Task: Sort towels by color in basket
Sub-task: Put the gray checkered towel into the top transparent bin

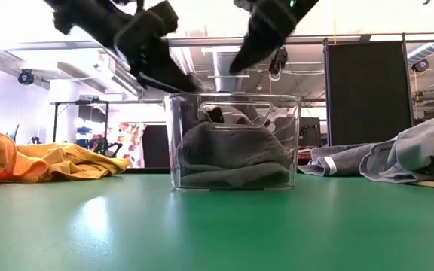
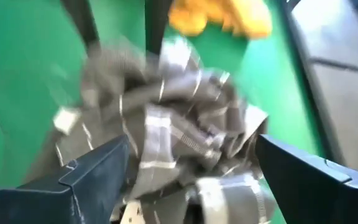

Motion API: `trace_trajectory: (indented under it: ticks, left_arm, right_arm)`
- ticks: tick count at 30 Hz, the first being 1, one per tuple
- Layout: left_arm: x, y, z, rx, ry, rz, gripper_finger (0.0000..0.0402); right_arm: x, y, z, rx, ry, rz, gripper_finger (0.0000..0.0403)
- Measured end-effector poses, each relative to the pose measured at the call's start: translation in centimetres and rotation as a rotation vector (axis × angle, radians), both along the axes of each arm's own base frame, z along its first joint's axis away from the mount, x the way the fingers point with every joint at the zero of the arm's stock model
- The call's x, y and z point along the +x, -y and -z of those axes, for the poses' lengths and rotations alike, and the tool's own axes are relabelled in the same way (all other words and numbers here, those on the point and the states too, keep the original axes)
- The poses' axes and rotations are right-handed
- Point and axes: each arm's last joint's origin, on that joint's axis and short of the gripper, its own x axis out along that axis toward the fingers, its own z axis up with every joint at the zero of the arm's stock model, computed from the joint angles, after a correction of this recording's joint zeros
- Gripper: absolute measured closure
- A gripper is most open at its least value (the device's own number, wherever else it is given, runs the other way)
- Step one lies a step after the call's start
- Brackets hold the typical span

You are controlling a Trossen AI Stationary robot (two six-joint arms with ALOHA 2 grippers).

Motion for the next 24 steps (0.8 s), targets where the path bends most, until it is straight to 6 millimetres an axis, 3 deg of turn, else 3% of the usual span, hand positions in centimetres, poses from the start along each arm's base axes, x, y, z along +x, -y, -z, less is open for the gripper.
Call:
trace_trajectory:
  ticks: [3, 6, 11, 15, 20, 24]
  left_arm:
    - [1.4, -1.6, 0.9, -0.023, 0.019, 0.035, 0.0246]
    - [2.8, -2.8, 2.2, -0.028, 0.012, 0.037, 0.0246]
    - [4.9, -3.5, 3.8, -0.017, -0.026, 0.032, 0.0246]
    - [5.7, -3.5, 3.6, -0.009, -0.063, 0.039, 0.0244]
    - [4.6, -3.4, 1.9, -0.008, -0.082, 0.042, 0.0220]
    - [2.2, -3.2, 0.0, -0.020, -0.142, 0.040, 0.0200]
  right_arm:
    - [-0.4, 0.0, -1.0, 0.027, 0.064, 0.025, 0.0061]
    - [-0.6, 0.2, -0.6, 0.061, 0.071, 0.074, 0.0070]
    - [0.3, 1.2, 2.6, 0.093, -0.014, 0.173, 0.0100]
    - [1.3, 2.0, 5.1, 0.100, -0.089, 0.202, 0.0128]
    - [2.6, 2.4, 9.0, 0.092, -0.200, 0.197, 0.0163]
    - [3.3, 2.8, 11.4, 0.092, -0.258, 0.209, 0.0182]
